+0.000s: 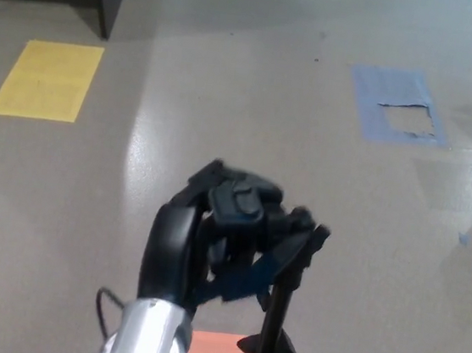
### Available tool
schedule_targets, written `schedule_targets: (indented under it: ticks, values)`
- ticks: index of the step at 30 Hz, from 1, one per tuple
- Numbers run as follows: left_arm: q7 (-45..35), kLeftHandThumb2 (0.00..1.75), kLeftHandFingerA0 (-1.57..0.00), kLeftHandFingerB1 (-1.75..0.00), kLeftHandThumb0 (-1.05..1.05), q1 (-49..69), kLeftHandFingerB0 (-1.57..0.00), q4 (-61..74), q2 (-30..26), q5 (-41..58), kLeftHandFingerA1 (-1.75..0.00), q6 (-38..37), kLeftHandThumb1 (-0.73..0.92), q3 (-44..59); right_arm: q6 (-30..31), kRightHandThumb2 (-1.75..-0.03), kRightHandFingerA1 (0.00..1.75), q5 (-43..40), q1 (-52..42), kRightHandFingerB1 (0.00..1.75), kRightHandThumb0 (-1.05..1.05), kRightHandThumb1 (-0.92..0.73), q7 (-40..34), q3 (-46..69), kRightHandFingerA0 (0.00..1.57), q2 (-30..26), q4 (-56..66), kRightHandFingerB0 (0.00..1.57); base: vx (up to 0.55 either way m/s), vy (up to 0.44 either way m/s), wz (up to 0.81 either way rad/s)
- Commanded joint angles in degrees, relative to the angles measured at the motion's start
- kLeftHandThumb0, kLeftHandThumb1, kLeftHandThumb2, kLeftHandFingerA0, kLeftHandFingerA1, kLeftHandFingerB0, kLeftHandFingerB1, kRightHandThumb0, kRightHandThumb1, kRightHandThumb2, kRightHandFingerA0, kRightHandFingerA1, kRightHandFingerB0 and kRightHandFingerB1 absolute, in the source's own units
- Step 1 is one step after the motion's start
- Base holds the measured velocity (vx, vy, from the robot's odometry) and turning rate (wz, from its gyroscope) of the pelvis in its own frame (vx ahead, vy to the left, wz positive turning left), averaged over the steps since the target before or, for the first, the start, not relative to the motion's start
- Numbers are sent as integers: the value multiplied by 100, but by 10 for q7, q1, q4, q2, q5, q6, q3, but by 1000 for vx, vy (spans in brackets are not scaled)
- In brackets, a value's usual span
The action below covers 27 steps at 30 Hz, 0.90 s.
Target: A phone stand is kept on the floor and the robot uses both its hands to grab it and uses its left hand to extend the phone stand by pulling it upwards
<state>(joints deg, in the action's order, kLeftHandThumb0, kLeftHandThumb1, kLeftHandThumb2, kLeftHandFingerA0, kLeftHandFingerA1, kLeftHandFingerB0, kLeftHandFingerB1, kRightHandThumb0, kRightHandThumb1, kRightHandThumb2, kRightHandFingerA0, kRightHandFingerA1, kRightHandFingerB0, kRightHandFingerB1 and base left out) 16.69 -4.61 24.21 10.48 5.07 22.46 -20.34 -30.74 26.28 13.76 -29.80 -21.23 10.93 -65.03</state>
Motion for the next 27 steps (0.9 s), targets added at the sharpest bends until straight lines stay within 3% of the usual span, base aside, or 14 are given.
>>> schedule_targets:
  ticks: [1, 2, 3, 4, 5, 6, 10, 11, 12, 13, 17, 18, 19, 27]
  values:
    - [12, 61, -92, -175, -26, -140, -63, 35, 105, 1, -175, -7, 70, -16, -72, -105, 132, -16, -10, 120, -83, -59, -12, 15, 144, -3, -18, 134, 0, 0, 0]
    - [13, 61, -92, -175, -26, -141, -63, 34, 104, 2, -175, -7, 70, -16, -72, -105, 132, -16, -10, 120, -83, -59, -12, 16, 144, -3, -18, 134, 0, 0, 0]
    - [15, 61, -94, -175, -27, -170, -66, 34, 109, -1, -175, -3, 70, -13, -78, -65, 128, -12, -8, 119, -91, -80, -16, 16, 132, -4, -21, 133, 0, 0, 0]
    - [17, 61, -94, -175, -27, -182, -66, 33, 110, -2, -175, -1, 70, -12, -81, -65, 128, -11, -8, 119, -91, -80, -18, 16, 132, -4, -22, 133, 0, 0, 0]
    - [26, 61, -96, -175, -26, -263, -70, 15, 114, -20, -175, -3, 68, 10, -88, -107, 135, -7, 5, 134, -53, -46, -29, 17, 145, -7, -23, 147, 0, 0, 0]
    - [30, 61, -95, -175, -27, -287, -71, 10, 118, -18, -175, 2, 67, 19, -89, -108, 137, -9, 8, 136, -55, -49, -28, 20, 148, -8, -24, 150, 0, 0, 0]
    - [35, 61, -94, -175, -25, -393, -72, -16, 127, 2, -175, 19, 67, 71, -83, -108, 137, -23, 33, 136, -54, -48, -15, 34, 148, -9, -29, 152, 0, 0, 0]
    - [35, 60, -95, -175, -27, -416, -70, -22, 121, -2, -175, 23, 68, 78, -82, -106, 133, -23, 38, 118, -83, -62, -16, 36, 145, -11, -30, 132, 0, 0, 0]
    - [36, 60, -95, -175, -27, -429, -70, -24, 117, -7, -175, 29, 68, 81, -82, -106, 133, -23, 39, 118, -83, -62, -16, 36, 145, -11, -31, 132, 0, 0, 0]
    - [35, 61, -95, -175, -27, -477, -73, -38, 102, -15, -175, 24, 65, 93, -84, -107, 136, -27, 42, 135, -53, -46, -15, 40, 148, -11, -29, 150, 0, 0, 0]
    - [51, 60, -94, -175, -28, -578, -70, -62, 86, 8, -175, 31, 63, 145, -89, -106, 135, -30, 38, 134, -52, -45, -11, 42, 147, -13, -29, 149, 0, 0, 0]
    - [48, 59, -91, -174, -30, -603, -71, -75, 74, 11, -175, 30, 64, 155, -92, -104, 130, -35, 45, 118, -91, -64, -4, 46, 143, -15, -29, 131, 0, 0, 0]
    - [45, 61, -96, -175, -29, -624, -72, -85, 57, 6, -175, 35, 64, 161, -98, -104, 132, -37, 47, 120, -82, -60, -1, 48, 145, -16, -30, 133, 0, 0, 0]
    - [32, 61, -97, -175, -28, -754, -71, -174, 11, 37, -175, 9, 66, 210, -112, -101, 131, -33, 37, 116, -89, -64, -31, 52, 140, -13, -30, 126, 0, 0, 0]
